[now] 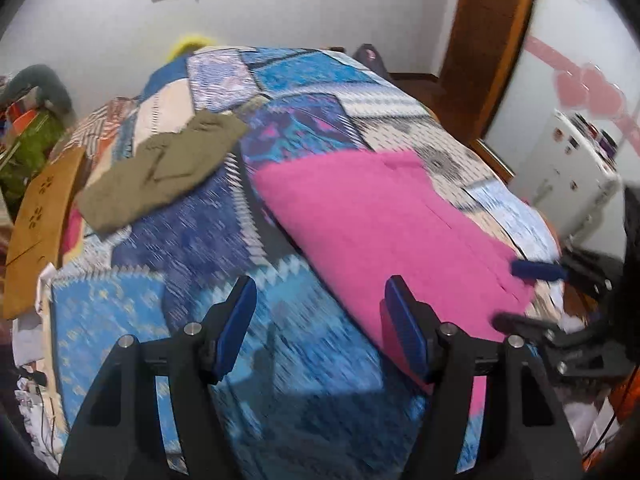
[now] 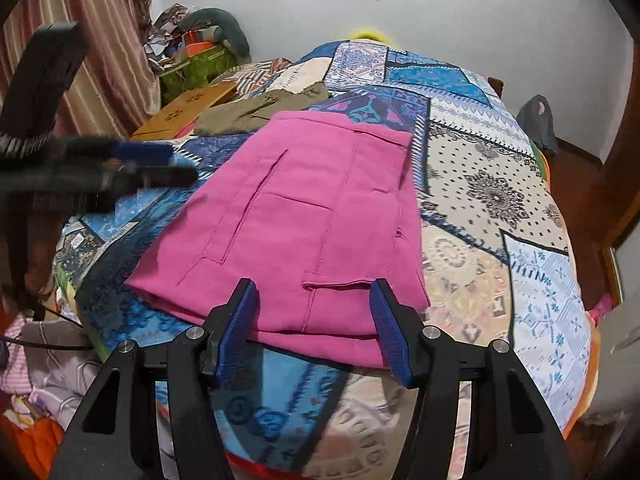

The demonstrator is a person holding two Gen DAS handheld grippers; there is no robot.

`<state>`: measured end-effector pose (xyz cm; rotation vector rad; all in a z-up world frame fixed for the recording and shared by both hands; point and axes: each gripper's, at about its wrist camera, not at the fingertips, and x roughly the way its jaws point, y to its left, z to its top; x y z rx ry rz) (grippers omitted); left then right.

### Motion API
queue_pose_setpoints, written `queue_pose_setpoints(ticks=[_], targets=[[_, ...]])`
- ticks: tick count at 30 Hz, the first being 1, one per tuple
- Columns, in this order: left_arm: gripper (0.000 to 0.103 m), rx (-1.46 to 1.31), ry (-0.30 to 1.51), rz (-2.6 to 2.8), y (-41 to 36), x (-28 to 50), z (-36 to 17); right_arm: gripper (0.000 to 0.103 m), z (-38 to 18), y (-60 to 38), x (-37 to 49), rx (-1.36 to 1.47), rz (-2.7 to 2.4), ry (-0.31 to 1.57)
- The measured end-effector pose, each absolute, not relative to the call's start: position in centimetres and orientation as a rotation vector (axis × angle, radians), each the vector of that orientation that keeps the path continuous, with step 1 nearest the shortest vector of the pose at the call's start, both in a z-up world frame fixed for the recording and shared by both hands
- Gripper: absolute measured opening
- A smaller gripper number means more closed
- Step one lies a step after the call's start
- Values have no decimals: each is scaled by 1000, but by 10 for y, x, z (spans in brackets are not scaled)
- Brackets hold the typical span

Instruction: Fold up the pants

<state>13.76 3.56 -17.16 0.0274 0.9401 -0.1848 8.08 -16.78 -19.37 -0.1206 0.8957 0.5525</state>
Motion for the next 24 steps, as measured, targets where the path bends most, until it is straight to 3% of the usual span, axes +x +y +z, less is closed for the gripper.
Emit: queue_pose_setpoints(ticks=[16,20,24], targets=[[66,13,981,-251,59,282,-211,56,-229,-232,191,-55,350,967],[58,-20,1025,-291,64,311,-232,54,-228,-241,211,-14,310,957],[57,-3,1017,-303,64,324,-236,54,-218,-248,208,81,345,941]])
